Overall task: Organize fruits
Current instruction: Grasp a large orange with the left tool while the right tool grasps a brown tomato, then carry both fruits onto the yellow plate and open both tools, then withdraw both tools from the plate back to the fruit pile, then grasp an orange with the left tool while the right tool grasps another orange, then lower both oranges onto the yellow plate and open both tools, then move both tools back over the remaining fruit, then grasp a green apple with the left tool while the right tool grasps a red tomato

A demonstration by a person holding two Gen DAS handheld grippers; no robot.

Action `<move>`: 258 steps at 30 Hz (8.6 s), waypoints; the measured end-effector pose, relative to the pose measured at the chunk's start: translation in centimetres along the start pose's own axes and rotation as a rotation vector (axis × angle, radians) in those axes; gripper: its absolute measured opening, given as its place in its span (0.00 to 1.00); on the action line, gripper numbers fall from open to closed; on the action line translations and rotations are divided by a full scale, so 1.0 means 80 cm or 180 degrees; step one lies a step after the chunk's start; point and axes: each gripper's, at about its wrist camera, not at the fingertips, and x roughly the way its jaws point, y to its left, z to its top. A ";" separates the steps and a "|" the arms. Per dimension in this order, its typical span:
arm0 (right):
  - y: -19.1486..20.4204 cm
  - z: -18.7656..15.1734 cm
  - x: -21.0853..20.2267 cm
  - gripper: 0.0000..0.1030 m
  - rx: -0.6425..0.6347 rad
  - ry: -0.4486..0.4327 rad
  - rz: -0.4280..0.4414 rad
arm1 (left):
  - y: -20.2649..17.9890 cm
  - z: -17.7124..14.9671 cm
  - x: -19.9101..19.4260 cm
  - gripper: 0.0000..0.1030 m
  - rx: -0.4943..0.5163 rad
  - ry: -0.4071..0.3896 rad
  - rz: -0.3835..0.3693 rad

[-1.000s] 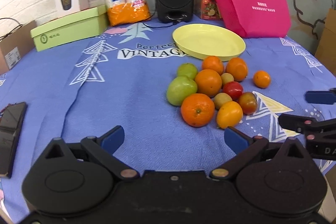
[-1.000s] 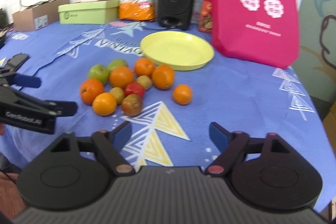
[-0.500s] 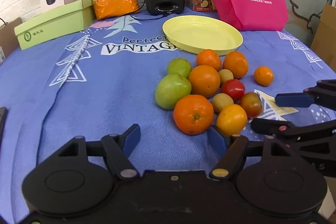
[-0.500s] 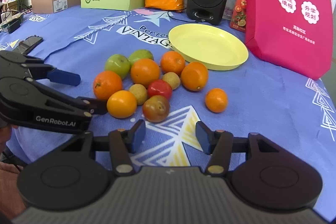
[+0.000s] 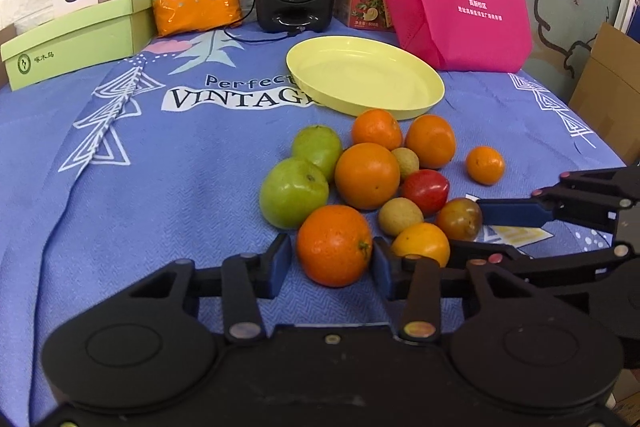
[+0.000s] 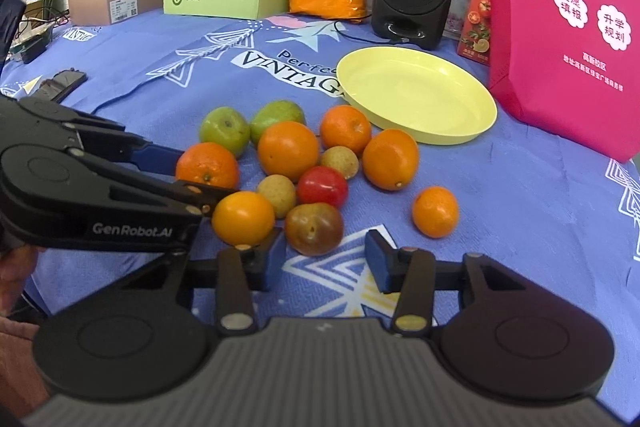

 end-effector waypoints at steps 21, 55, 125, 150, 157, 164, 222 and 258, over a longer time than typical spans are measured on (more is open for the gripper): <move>-0.008 -0.010 -0.038 0.29 0.0120 -0.0144 0.0008 | -0.015 -0.002 -0.046 0.36 0.0038 -0.0075 -0.0073; -0.130 0.105 0.114 0.29 0.0359 -0.0083 -0.0289 | 0.000 0.179 0.158 0.36 0.0073 -0.0019 -0.0077; -0.081 0.001 0.033 0.29 0.0220 -0.0115 -0.0032 | -0.083 -0.022 -0.014 0.33 0.0229 -0.0080 -0.0225; -0.081 0.008 -0.011 0.29 0.0207 -0.0309 -0.0039 | -0.057 0.026 -0.043 0.33 0.0107 -0.0320 -0.0164; -0.103 0.043 0.019 0.29 0.0159 -0.0352 -0.0173 | -0.059 0.102 0.009 0.33 0.0203 -0.0393 -0.0224; -0.147 0.094 0.075 0.29 0.0196 -0.0308 -0.0259 | -0.073 0.166 0.092 0.33 0.0161 -0.0276 -0.0345; -0.045 -0.009 0.014 0.44 -0.0056 -0.0130 0.0197 | -0.027 -0.001 -0.007 0.74 0.0016 -0.0118 0.0317; -0.013 0.015 0.053 0.38 0.0003 -0.0183 0.0244 | -0.008 -0.001 -0.002 0.44 -0.0060 -0.0125 0.0288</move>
